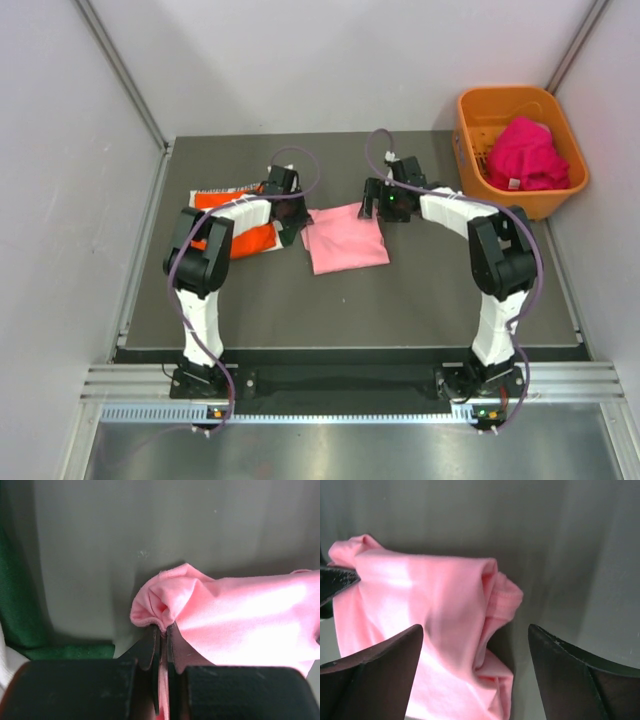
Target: Fold and stack the t-shirts
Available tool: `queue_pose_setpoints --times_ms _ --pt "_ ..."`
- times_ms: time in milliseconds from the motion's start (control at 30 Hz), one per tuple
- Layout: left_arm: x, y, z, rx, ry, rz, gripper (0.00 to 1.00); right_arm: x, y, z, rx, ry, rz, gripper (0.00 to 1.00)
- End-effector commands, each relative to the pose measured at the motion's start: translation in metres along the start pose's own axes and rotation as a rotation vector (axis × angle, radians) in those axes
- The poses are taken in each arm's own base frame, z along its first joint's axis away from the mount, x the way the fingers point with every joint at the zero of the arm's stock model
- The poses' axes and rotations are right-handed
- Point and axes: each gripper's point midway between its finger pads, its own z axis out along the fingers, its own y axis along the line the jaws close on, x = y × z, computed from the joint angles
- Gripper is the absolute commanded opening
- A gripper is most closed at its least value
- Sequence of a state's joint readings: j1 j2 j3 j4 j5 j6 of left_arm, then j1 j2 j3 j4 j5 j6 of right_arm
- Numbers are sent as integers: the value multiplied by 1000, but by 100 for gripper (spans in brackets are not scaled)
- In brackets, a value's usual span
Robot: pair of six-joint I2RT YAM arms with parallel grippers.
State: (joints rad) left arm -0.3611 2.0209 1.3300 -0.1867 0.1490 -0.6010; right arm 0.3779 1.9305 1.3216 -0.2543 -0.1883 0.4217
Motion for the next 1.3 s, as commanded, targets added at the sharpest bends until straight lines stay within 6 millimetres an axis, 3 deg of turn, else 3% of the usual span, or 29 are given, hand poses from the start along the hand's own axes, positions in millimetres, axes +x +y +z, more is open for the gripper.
queue_pose_setpoints --times_ms 0,200,300,433,467,500,533,567,700,833,900,1000,1100,1267 --pt "-6 2 9 -15 -10 23 0 -21 -4 10 21 -38 4 86" --pt "-6 1 14 -14 2 28 0 -21 -15 34 2 0 40 76" --pt "-7 1 16 -17 4 28 0 -20 -16 41 -36 25 73 62" --pt "-9 -1 18 -9 0 35 0 -22 -8 42 -90 28 72 41" --pt "-11 -3 18 -3 -2 32 0 -24 -6 42 -97 23 70 28" --pt "-12 -7 18 12 -1 33 0 -27 -5 40 -102 16 66 22" --pt "-14 -8 18 16 -5 34 0 -34 -2 37 -107 -2 60 5" --pt "-16 -10 18 23 -8 31 0 -37 0 34 -109 -12 53 0" --pt "-19 -16 7 37 -25 36 0 -50 5 13 -106 -77 26 0" --pt "-27 -25 -24 61 -72 47 0 -57 18 -24 -139 -153 1 0" --pt "-22 -23 -34 57 -69 40 0 -51 23 -34 -142 -158 -8 0" --pt "-26 -39 -72 103 -110 51 0 -48 39 -57 -154 -189 -47 0" --pt "-23 -38 -96 89 -127 73 0 -44 61 -84 -175 -218 -95 0" --pt "-13 -29 -171 40 -174 104 0 -27 109 -133 -201 -262 -166 0"
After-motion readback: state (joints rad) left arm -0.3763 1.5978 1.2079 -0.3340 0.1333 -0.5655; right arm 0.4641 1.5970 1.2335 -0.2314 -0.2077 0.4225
